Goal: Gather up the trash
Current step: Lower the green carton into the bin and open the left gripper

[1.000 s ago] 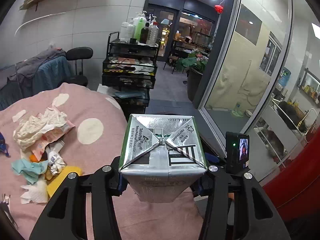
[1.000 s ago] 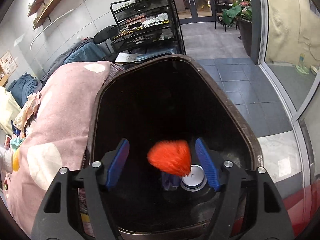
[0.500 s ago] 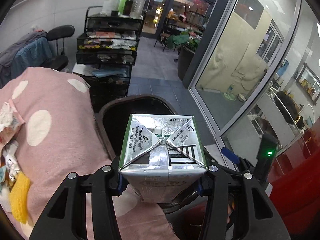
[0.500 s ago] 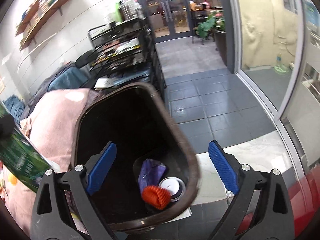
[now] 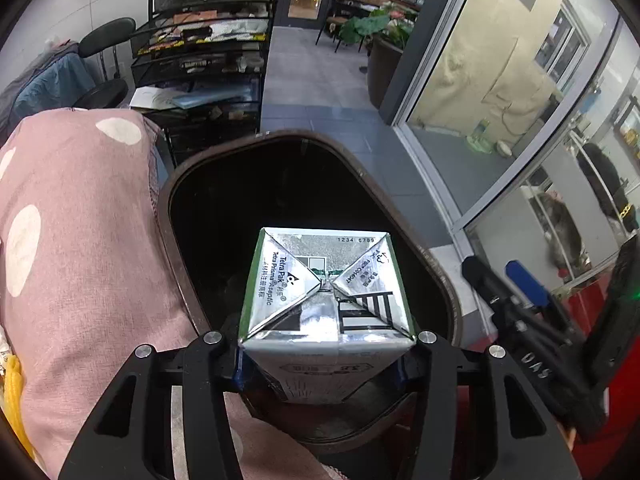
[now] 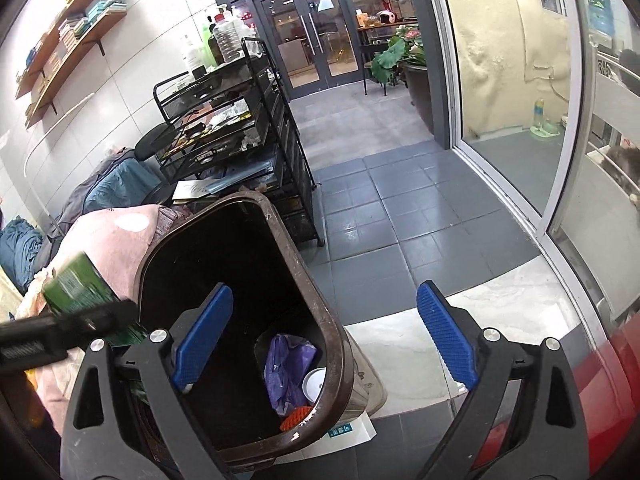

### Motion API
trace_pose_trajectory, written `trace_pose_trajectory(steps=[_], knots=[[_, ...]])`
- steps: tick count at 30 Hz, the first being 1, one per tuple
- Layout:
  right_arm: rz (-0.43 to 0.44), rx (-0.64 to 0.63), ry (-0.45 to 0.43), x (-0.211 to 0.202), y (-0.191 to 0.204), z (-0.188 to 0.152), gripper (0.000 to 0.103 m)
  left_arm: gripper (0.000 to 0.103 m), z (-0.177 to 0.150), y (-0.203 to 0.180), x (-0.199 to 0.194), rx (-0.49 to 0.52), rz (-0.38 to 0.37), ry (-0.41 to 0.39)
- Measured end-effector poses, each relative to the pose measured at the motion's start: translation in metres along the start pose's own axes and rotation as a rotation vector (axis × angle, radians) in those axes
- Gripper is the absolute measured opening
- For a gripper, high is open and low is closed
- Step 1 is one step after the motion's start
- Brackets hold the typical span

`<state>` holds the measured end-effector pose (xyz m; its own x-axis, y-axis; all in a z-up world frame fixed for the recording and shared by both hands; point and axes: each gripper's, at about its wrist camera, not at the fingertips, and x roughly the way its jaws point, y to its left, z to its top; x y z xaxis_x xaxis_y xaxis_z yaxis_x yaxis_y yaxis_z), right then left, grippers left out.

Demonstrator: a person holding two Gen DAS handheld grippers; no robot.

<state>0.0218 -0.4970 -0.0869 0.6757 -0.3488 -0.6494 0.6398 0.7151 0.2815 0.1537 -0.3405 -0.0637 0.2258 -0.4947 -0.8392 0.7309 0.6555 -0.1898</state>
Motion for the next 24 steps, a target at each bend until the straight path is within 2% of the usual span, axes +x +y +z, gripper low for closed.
trace_pose_trajectory(steps=[4,7,9,13,17,24], knots=[[-0.008,0.006,-0.002,-0.001,-0.001,0.000,0.093,0.078,-0.002,-0.002,0.006,0.013,0.025,0.028],[-0.011,0.009,-0.008,-0.003,-0.002,0.001,0.095,0.089,-0.005,-0.008,0.009,0.040,0.072,0.042],[-0.010,0.008,-0.014,-0.004,-0.002,0.002,0.096,0.090,-0.006,-0.009,0.009,0.046,0.106,0.048],[-0.007,0.003,-0.022,-0.006,0.001,0.002,0.097,0.091,-0.009,-0.008,-0.006,0.042,0.091,0.020],[0.001,-0.010,-0.023,-0.007,0.006,0.002,0.097,0.093,-0.015,-0.010,-0.034,0.053,0.085,-0.064],[0.029,-0.047,-0.017,-0.011,0.024,-0.001,0.097,0.097,-0.036,-0.010,-0.087,0.075,0.127,-0.231]])
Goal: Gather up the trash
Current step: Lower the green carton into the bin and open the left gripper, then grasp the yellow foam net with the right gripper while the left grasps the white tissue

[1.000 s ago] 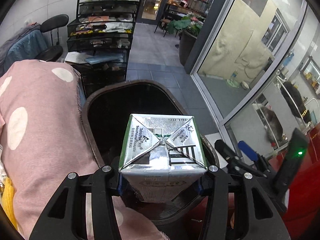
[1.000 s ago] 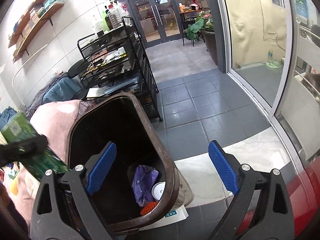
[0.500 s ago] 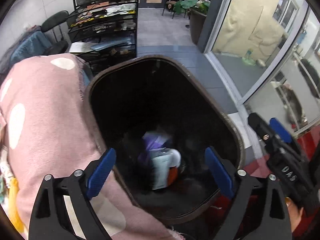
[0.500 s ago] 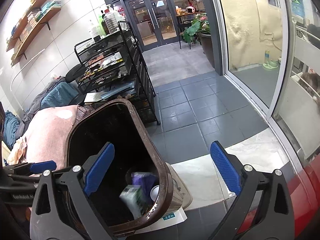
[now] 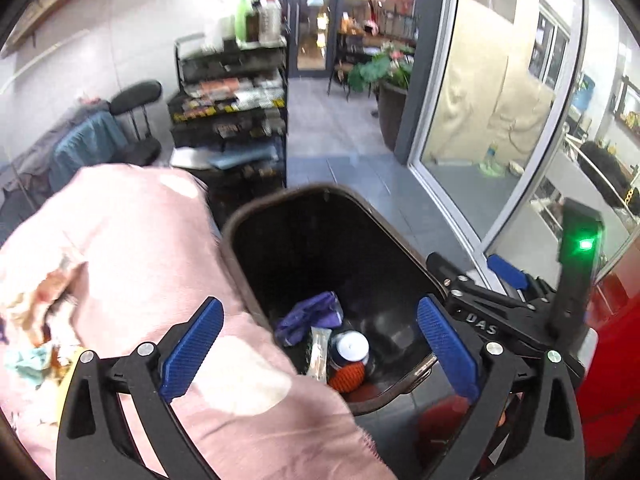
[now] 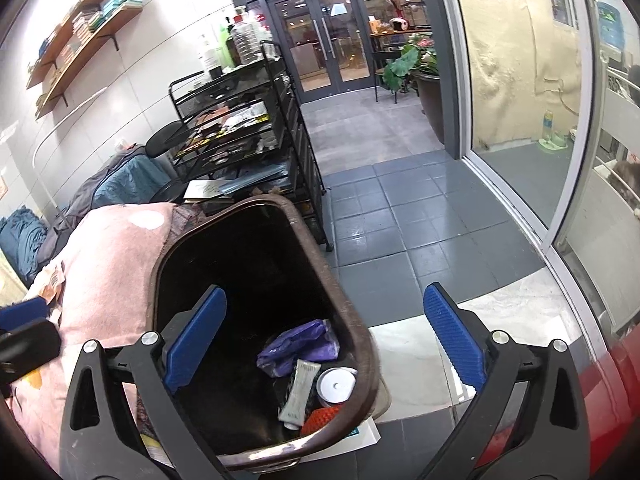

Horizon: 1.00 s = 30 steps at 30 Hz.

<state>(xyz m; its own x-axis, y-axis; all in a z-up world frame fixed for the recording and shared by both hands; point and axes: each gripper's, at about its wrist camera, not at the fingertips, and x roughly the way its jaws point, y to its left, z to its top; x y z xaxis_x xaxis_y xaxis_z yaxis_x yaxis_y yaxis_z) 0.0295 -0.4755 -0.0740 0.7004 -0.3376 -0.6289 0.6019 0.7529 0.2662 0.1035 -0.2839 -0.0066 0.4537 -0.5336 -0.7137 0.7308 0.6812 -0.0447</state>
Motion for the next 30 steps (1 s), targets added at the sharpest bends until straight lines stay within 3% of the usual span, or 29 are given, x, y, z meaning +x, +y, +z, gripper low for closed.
trace_pose_trajectory(steps=[5,15,30], knots=[[0.041,-0.047,0.004,-0.003,0.021,-0.002,0.097,0.098,-0.015,0.014,-0.026,-0.012,0.054,-0.065],[0.159,-0.178,0.034,-0.010,0.081,-0.016,0.097,0.098,-0.044,0.060,-0.057,-0.093,0.179,-0.102],[0.371,-0.428,0.118,-0.022,0.198,-0.046,0.097,0.098,-0.120,0.178,-0.098,-0.319,0.364,-0.039]])
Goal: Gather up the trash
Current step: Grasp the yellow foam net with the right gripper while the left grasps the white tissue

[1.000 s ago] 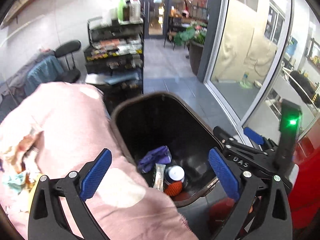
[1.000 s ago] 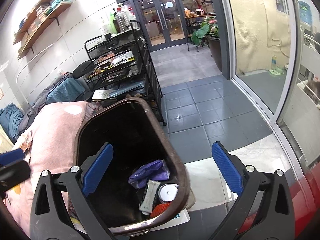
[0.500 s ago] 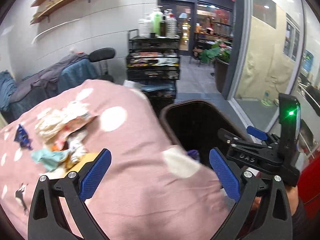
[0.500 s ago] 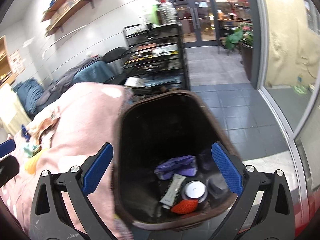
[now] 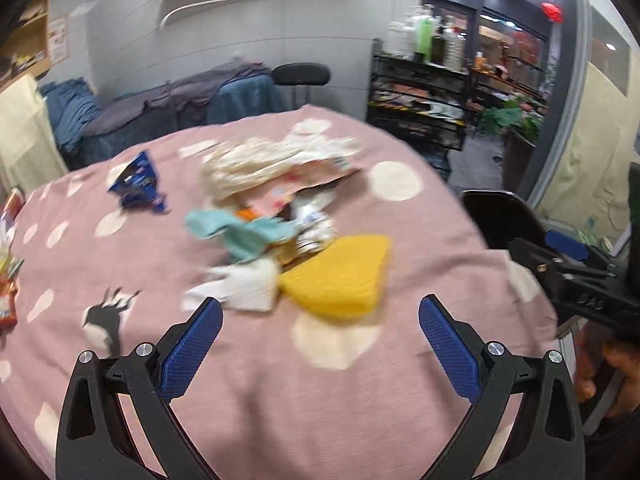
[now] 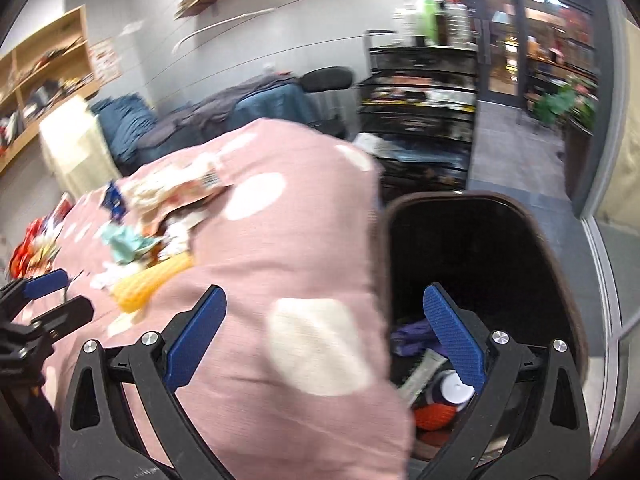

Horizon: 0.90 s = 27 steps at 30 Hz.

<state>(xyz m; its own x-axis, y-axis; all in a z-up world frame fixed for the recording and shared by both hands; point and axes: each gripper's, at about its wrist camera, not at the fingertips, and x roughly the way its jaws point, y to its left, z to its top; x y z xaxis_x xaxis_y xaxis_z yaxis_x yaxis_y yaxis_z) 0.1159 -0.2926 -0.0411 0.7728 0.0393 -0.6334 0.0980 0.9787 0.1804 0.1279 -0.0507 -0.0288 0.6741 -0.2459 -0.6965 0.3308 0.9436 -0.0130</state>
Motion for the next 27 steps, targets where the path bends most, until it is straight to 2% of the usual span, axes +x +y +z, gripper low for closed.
trace_pose_trajectory(steps=[2,7,12,17,22,23,24,27], knots=[[0.021,-0.036,0.016,0.005,0.015,0.003,0.097,0.097,-0.004,0.022,0.003,-0.038,0.029,0.019],[0.094,-0.112,0.067,0.022,0.052,0.010,0.097,0.097,-0.007,0.063,0.007,-0.105,0.036,0.056],[0.195,-0.141,0.143,0.039,0.086,0.017,0.097,0.092,-0.005,0.077,0.014,-0.083,0.044,0.076],[0.239,-0.238,0.194,0.053,0.125,0.015,0.097,0.089,0.001,0.071,0.031,-0.019,0.017,0.128],[0.228,-0.271,0.291,0.078,0.140,0.015,0.073,0.081,0.012,0.061,0.052,0.078,0.029,0.171],[0.233,-0.265,0.306,0.082,0.140,0.015,0.063,0.079,0.013,0.060,0.057,0.089,0.025,0.182],[0.238,-0.259,0.316,0.085,0.139,0.015,0.048,0.070,0.014,0.059,0.062,0.100,0.019,0.198],[0.283,-0.217,0.325,0.088,0.133,0.014,0.026,0.046,0.013,0.058,0.070,0.121,0.003,0.226]])
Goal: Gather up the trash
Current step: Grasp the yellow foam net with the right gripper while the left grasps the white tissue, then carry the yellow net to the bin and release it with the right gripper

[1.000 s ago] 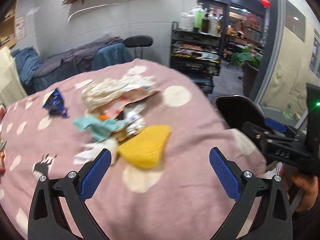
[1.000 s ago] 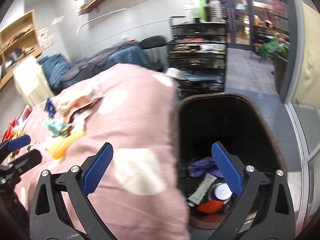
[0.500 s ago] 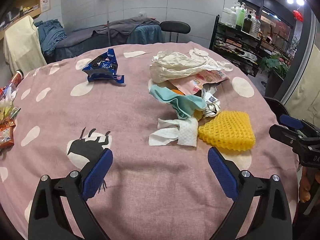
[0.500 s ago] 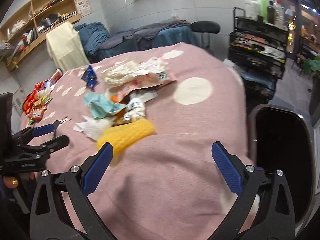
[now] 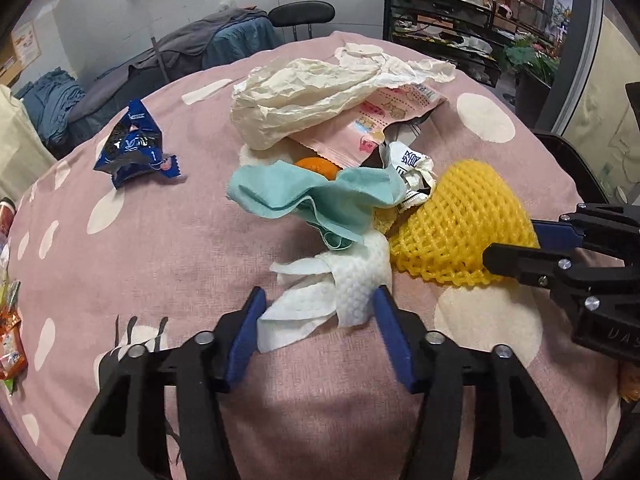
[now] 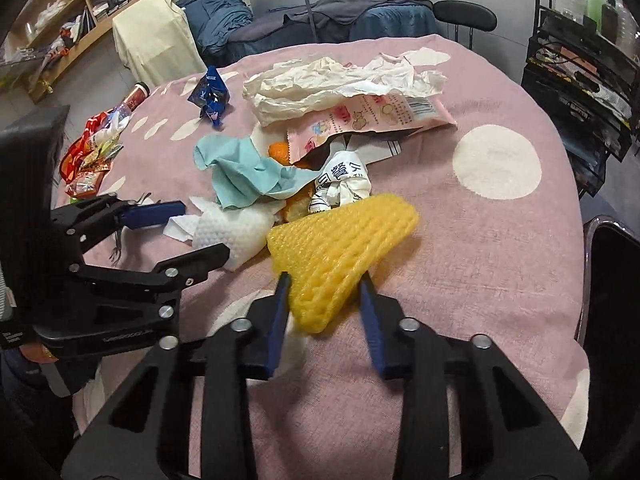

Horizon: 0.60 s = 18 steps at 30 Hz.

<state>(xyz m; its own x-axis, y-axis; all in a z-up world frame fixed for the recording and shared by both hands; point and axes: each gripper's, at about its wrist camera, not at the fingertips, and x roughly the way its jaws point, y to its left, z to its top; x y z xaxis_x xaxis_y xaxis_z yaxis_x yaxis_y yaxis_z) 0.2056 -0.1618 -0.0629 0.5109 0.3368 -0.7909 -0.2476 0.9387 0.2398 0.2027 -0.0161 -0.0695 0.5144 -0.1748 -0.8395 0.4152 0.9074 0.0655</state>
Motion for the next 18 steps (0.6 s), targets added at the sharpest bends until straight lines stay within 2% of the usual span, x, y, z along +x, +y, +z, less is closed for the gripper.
trace_pose_trajectory(steps=[1,4,9,18], knots=[[0.011,0.007,-0.009,-0.001,-0.002,-0.001,0.025,0.034,-0.001,-0.001,0.000,0.002,-0.003,-0.001],[0.021,0.021,-0.038,-0.005,-0.004,-0.002,0.022,0.016,-0.003,0.001,-0.003,-0.005,-0.024,-0.013],[-0.021,-0.003,-0.108,-0.018,0.003,-0.004,0.021,0.012,-0.009,0.001,-0.019,-0.037,-0.051,-0.057],[-0.075,0.015,-0.217,-0.053,-0.009,-0.021,0.021,0.012,-0.030,-0.004,-0.063,-0.120,-0.100,-0.184]])
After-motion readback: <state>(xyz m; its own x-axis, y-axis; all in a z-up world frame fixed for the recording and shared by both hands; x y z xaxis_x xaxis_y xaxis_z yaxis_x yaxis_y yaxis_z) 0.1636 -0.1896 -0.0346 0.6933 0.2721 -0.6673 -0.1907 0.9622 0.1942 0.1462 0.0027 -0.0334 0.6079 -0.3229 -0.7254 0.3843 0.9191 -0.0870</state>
